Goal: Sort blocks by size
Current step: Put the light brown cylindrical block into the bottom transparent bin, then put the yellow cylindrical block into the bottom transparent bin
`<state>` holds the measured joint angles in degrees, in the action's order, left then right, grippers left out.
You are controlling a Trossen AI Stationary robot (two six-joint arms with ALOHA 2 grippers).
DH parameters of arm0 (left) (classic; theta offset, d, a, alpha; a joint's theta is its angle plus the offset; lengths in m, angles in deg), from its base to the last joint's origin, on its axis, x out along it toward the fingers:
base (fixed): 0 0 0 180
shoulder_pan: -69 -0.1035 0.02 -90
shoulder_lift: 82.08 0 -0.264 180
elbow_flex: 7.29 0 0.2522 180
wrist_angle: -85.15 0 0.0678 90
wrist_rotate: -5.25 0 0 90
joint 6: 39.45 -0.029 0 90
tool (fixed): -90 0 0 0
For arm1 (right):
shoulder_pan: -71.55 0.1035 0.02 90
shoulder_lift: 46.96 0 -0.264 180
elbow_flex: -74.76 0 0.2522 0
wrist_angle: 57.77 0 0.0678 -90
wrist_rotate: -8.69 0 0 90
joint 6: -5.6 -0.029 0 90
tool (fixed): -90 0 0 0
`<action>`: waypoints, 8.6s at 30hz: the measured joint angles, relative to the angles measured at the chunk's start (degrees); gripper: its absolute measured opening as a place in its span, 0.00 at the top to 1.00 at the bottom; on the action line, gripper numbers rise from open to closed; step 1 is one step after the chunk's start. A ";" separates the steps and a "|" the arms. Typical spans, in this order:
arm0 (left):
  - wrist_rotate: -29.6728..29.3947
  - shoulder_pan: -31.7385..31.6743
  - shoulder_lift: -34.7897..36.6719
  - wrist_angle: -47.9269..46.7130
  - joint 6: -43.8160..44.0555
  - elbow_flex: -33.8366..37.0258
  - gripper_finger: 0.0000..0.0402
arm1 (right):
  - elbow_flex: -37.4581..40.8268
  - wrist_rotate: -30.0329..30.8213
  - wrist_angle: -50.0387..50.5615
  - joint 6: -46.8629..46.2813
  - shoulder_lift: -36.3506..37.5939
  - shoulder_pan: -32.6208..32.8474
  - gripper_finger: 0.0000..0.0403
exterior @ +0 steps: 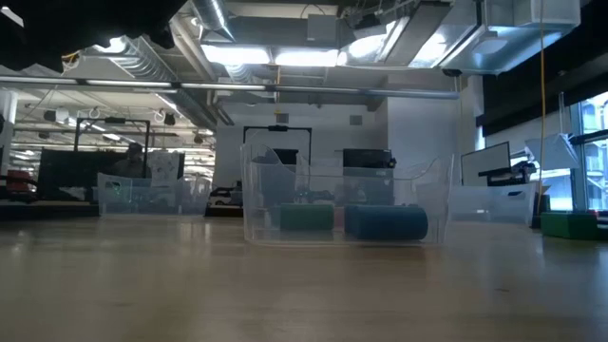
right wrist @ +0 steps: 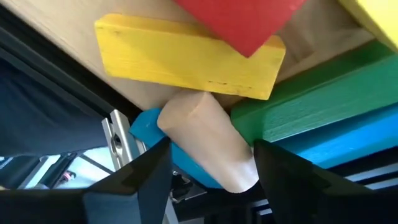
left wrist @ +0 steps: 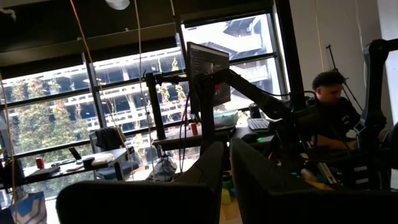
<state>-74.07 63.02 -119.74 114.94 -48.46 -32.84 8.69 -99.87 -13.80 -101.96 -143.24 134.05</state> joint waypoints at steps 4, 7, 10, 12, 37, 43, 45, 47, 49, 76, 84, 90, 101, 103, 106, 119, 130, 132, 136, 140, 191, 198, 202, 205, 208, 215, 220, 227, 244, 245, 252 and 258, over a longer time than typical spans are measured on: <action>0.00 -0.02 0.02 0.00 0.00 0.00 0.94 | 0.04 0.46 1.23 2.61 0.29 -2.12 0.44; 0.00 -0.02 0.00 0.00 0.00 0.00 0.94 | 0.04 0.46 1.93 4.10 0.30 -3.59 0.44; 0.00 -0.02 0.00 0.00 0.00 0.00 0.94 | 0.04 0.48 2.26 5.25 0.32 -4.89 0.44; 0.00 -0.02 0.01 0.00 -0.14 0.00 0.94 | 0.04 0.38 2.78 6.11 0.42 -5.61 0.44; 0.02 -0.07 0.00 -0.02 -0.20 0.00 0.94 | -0.50 1.39 3.06 4.32 -1.12 0.50 0.44; 0.02 -0.07 0.01 -0.02 -0.20 0.00 0.94 | -0.52 -0.06 3.33 4.55 -2.20 0.46 0.55; 0.00 -0.07 0.02 -0.04 -0.18 0.00 0.94 | -0.52 -0.24 3.30 4.82 -2.20 0.46 0.63; 0.00 -0.07 0.01 -0.02 -0.20 0.00 0.94 | -0.55 -0.44 2.94 4.82 -2.20 0.47 0.69; 0.00 -0.07 0.02 -0.04 -0.19 0.00 0.94 | -0.58 -0.56 2.91 4.85 -2.22 0.48 0.69; 0.00 -0.04 0.02 0.00 -0.26 0.00 0.94 | -0.50 13.66 7.77 15.99 19.63 -14.11 0.69; 0.01 -0.02 0.01 0.00 -0.23 0.00 0.94 | -0.50 26.72 6.48 37.21 20.82 -23.26 0.68; 0.00 -0.02 0.01 0.00 -0.26 0.00 0.94 | -0.50 39.84 3.37 54.59 20.82 -30.13 0.68; -3.46 -0.04 0.00 -1.97 -0.12 0.00 0.94 | -0.55 51.72 -19.45 91.04 16.89 -42.00 0.68; -4.45 -0.03 0.00 -3.04 0.16 0.00 0.94 | -0.55 49.66 -24.07 95.65 15.00 -43.95 0.68; -6.47 -0.02 0.02 -5.59 0.31 0.00 0.94 | -0.55 44.84 -28.67 99.57 12.29 -46.57 0.68; -16.22 0.00 -5.35 -11.07 2.87 0.00 0.94 | -0.57 30.55 -35.10 102.06 1.97 -49.88 0.67; -20.72 -0.02 -13.67 -10.95 3.48 -2.24 0.94 | -0.57 29.42 -36.52 104.33 0.37 -52.52 0.44; -21.33 -0.02 -15.69 -10.69 4.05 -2.74 0.94 | -0.55 29.26 -34.62 105.92 1.26 -52.63 0.39; -22.41 -0.07 -19.92 -10.42 4.42 -4.65 0.94 | -0.55 29.71 -28.40 108.18 5.02 -52.16 0.34; -27.38 -0.07 -25.41 -10.32 4.52 -9.02 0.94 | 1.57 30.78 -24.66 109.13 9.84 -51.54 0.32; -20.21 -29.48 -76.33 -58.48 20.83 -62.69 0.47 | 33.57 42.10 -47.95 105.09 34.98 -51.65 0.32; -20.26 -30.11 -78.83 -56.63 18.36 -62.71 0.47 | 33.57 42.12 -47.65 105.25 34.96 -51.65 0.32; -20.26 -30.81 -80.18 -56.54 17.56 -62.71 0.47 | 33.57 42.14 -47.65 105.26 34.96 -51.65 0.32; -20.24 -31.17 -80.44 -56.94 17.40 -62.64 0.48 | 33.57 42.12 -47.65 105.28 34.96 -51.65 0.32; -20.24 -31.26 -80.35 -56.14 17.37 -62.69 0.53 | 33.57 42.14 -47.60 105.27 34.96 -51.65 0.32; -20.25 -31.15 -80.33 -56.55 14.63 -62.68 0.69 | 33.57 42.12 -46.51 104.99 34.94 -51.65 0.32; -20.26 -30.70 -80.02 -57.26 13.02 -62.66 0.69 | 33.57 42.12 -46.59 104.97 34.96 -51.65 0.32; -21.18 -28.05 -74.04 -62.45 11.62 -62.66 0.67 | 33.55 42.12 -46.60 104.86 34.94 -51.65 0.32; -21.16 -7.72 -60.70 -67.72 5.50 -62.66 0.66 | 33.53 42.12 -46.62 104.82 34.94 -51.65 0.32; -21.14 -6.34 -60.79 -68.09 5.02 -62.67 0.66 | 33.53 42.12 -46.62 104.81 34.94 -51.65 0.32; -21.11 1.96 -61.31 -68.41 2.95 -62.66 0.65 | 33.53 42.12 -46.62 104.48 34.94 -51.65 0.32; -21.11 6.77 -61.31 -68.23 3.09 -62.66 0.65 | 33.53 42.12 -46.66 104.38 34.94 -51.65 0.32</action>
<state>-95.19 69.79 -181.06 46.70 -45.38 -95.50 42.22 -57.76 -60.46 2.41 -108.30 82.40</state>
